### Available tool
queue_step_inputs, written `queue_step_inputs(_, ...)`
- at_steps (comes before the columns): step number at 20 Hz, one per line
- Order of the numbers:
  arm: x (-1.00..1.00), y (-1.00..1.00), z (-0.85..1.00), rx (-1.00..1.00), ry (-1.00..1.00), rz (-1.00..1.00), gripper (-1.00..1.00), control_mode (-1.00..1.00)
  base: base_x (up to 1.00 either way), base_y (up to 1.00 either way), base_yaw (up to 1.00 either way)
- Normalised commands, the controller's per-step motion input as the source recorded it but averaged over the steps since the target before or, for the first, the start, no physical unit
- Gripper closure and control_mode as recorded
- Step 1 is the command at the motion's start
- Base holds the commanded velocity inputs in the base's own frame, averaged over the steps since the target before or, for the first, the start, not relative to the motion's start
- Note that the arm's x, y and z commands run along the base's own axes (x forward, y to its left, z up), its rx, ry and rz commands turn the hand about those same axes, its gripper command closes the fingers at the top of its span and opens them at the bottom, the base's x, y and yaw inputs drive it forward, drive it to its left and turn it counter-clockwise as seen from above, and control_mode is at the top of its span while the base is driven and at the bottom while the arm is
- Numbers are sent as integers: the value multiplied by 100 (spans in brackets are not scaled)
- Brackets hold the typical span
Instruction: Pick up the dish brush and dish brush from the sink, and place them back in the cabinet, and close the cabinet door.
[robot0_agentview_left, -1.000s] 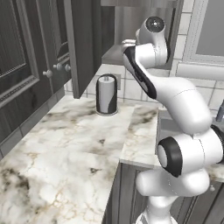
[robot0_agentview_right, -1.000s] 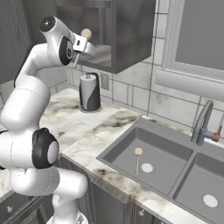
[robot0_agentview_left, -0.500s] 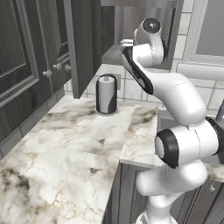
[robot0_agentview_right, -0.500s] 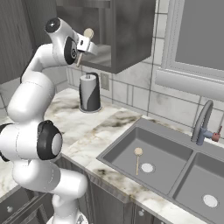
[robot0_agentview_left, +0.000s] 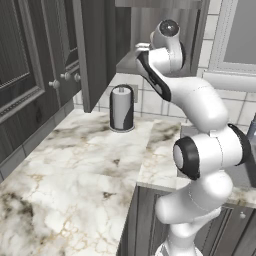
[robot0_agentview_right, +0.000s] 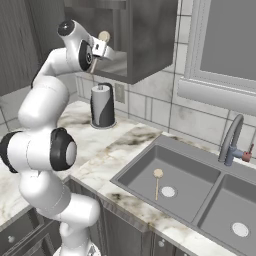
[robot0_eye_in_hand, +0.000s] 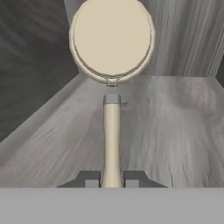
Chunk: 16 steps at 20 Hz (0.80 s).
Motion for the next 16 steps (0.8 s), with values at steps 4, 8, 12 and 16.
queue_step_inputs(4,31,5,0,0,0,0,100,-100,0,0,0)
queue_step_inputs(8,35,5,0,0,0,0,100,-100,0,0,0)
queue_step_inputs(12,37,4,0,0,0,0,100,-100,0,0,0)
queue_step_inputs(16,38,2,0,0,0,0,100,-100,0,0,0)
